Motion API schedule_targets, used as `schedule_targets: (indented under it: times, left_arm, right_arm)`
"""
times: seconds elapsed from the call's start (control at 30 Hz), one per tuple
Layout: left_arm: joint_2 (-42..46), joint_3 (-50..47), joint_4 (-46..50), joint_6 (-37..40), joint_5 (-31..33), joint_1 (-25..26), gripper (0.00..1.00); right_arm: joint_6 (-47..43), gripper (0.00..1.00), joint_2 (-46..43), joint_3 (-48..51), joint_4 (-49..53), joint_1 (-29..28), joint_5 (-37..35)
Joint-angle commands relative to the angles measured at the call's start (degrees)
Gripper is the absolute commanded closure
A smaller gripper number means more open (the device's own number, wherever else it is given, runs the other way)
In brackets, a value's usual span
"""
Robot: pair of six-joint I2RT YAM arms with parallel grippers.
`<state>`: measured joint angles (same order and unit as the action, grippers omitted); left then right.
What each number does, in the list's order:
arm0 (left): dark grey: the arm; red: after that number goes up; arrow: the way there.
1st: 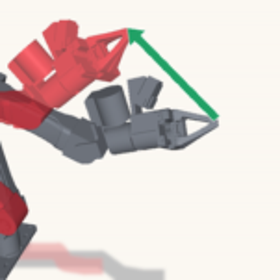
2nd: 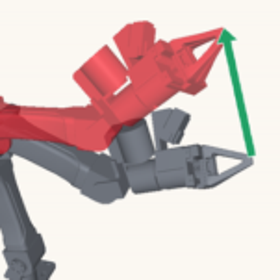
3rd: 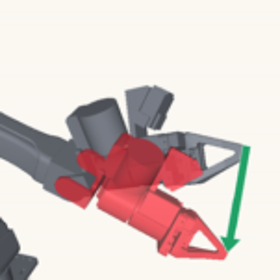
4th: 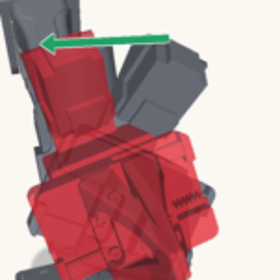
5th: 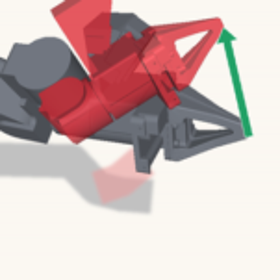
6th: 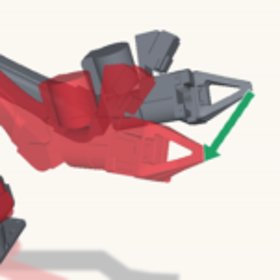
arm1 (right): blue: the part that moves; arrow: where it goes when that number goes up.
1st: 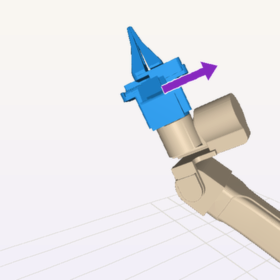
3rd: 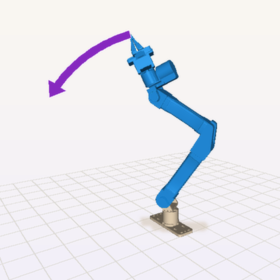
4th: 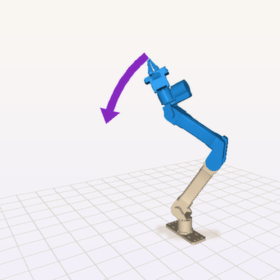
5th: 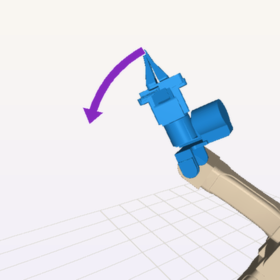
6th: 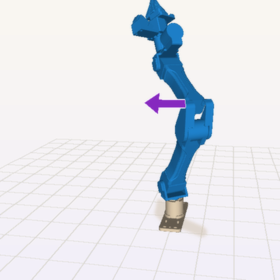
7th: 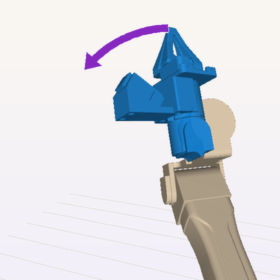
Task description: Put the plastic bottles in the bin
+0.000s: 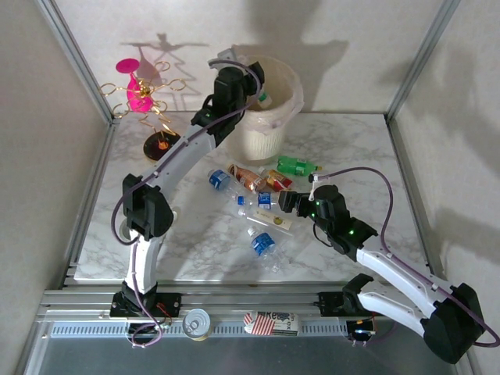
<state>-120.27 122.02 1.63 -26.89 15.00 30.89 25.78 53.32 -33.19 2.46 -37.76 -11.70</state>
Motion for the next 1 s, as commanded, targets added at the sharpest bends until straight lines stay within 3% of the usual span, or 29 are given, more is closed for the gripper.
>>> schedule_targets:
  times: [0.0,0.27,0.5,0.7,0.97]
  left_arm:
    - [-0.61,3.13,1.67,1.32,1.10,-0.48,0.50]
    - [0.13,3.93,2.19,1.31,-0.29,-0.48,0.17]
    - [4.81,3.26,2.88,0.62,-3.87,-0.40,0.01]
    - [13.77,-5.56,-0.90,-0.05,-8.84,0.30,0.00]
    - [31.49,-28.29,-9.69,-0.59,-11.31,1.51,0.00]
  right_arm:
    - [-0.11,0.01,-0.85,0.80,-0.08,-0.12,1.13]
    - [-0.07,0.01,-0.06,0.98,-1.29,-0.12,1.92]
    - [0.36,0.01,1.41,0.69,-1.62,-0.12,1.77]
    - [1.64,0.01,3.59,0.45,-1.84,-0.12,-1.45]
    - [-3.41,0.01,8.24,-1.78,-0.38,1.46,-3.94]
